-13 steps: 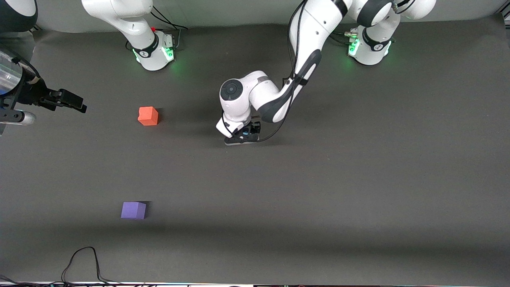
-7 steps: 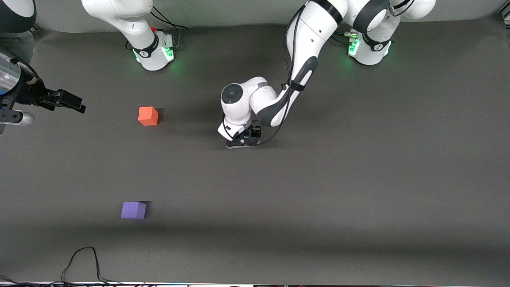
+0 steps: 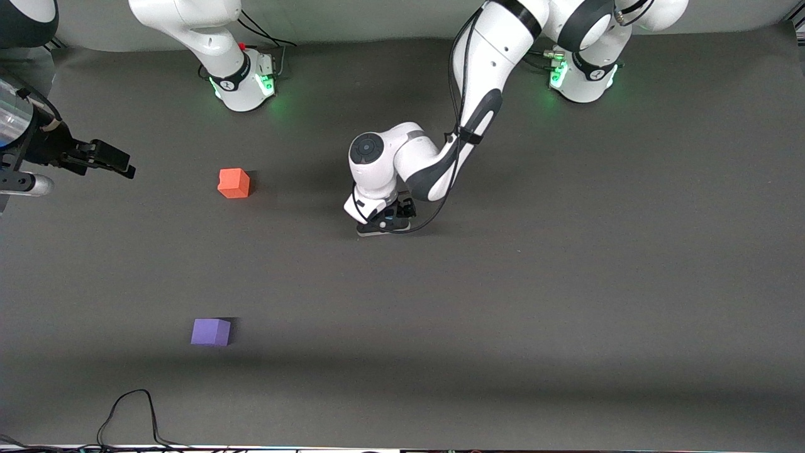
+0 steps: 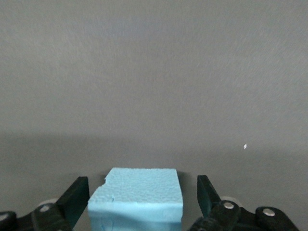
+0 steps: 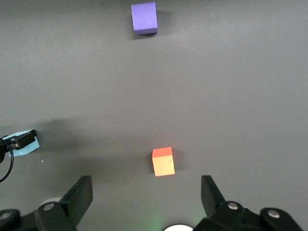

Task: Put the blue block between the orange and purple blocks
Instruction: 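Lower the blue block and open the left gripper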

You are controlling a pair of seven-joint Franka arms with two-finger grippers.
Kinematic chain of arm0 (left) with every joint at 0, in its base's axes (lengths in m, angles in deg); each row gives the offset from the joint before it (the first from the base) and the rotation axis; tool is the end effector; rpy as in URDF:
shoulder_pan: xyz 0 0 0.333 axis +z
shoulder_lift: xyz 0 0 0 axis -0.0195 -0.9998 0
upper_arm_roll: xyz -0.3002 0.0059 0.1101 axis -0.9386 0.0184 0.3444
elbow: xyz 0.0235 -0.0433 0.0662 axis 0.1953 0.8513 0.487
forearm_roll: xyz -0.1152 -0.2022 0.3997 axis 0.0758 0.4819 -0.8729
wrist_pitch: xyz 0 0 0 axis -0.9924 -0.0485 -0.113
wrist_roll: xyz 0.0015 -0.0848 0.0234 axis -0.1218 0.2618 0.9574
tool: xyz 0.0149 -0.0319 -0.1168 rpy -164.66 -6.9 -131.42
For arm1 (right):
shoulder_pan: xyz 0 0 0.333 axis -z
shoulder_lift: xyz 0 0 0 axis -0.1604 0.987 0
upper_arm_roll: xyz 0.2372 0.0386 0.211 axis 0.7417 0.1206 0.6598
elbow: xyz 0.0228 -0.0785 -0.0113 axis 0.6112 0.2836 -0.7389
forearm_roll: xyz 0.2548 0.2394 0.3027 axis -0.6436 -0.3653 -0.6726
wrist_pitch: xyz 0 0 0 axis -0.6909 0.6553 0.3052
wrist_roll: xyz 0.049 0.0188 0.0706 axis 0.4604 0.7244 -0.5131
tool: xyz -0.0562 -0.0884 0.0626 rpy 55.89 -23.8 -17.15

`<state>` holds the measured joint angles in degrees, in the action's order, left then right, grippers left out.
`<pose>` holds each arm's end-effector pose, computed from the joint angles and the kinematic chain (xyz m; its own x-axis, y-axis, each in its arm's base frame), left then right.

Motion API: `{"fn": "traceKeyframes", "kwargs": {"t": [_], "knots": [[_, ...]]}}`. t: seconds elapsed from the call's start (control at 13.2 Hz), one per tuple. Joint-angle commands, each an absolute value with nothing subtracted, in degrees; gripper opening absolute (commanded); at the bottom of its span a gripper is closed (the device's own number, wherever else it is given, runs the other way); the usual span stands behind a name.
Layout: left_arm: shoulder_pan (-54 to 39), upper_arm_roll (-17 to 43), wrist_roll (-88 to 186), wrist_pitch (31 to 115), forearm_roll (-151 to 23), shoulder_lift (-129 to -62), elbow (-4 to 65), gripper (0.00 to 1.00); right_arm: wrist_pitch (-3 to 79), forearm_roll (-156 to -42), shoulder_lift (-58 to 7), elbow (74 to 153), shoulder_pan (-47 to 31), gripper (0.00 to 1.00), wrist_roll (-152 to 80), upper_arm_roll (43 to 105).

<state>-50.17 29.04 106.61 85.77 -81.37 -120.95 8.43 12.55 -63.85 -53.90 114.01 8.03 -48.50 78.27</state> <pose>0.4850 -0.6371 0.1337 0.9902 0.1100 0.0857 0.1115 -0.9937 -0.0133 0.5928 0.0020 0.5850 0.9895 -0.1290 -0.0651 -0.1304 -0.9913 -0.0175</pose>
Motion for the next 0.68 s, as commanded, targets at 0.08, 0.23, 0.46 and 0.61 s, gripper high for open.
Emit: {"fn": "traceKeyframes", "kwargs": {"t": [0.08, 0.23, 0.46, 0.61], "knots": [[-47.67, 29.05, 105.52, 78.15, -81.49, -115.40, 7.66, 1.00, 13.70, -64.42, -55.22, 113.79, 7.74, 1.00, -48.16, 77.41], [-44.51, 28.70, 100.88, 72.87, -77.64, -109.88, 8.01, 1.00, 14.13, -64.51, -55.13, 113.79, 7.74, 1.00, -48.16, 77.32], [-35.13, 28.70, 89.73, 67.24, -69.81, -100.73, 10.20, 1.00, 14.84, -64.33, -54.86, 114.31, 7.74, 1.00, -47.03, 77.41], [-28.01, 28.70, 81.73, 63.90, -67.17, -96.33, 11.87, 1.00, 14.66, -64.33, -55.04, 113.79, 7.74, 1.00, -45.97, 77.41]]}}
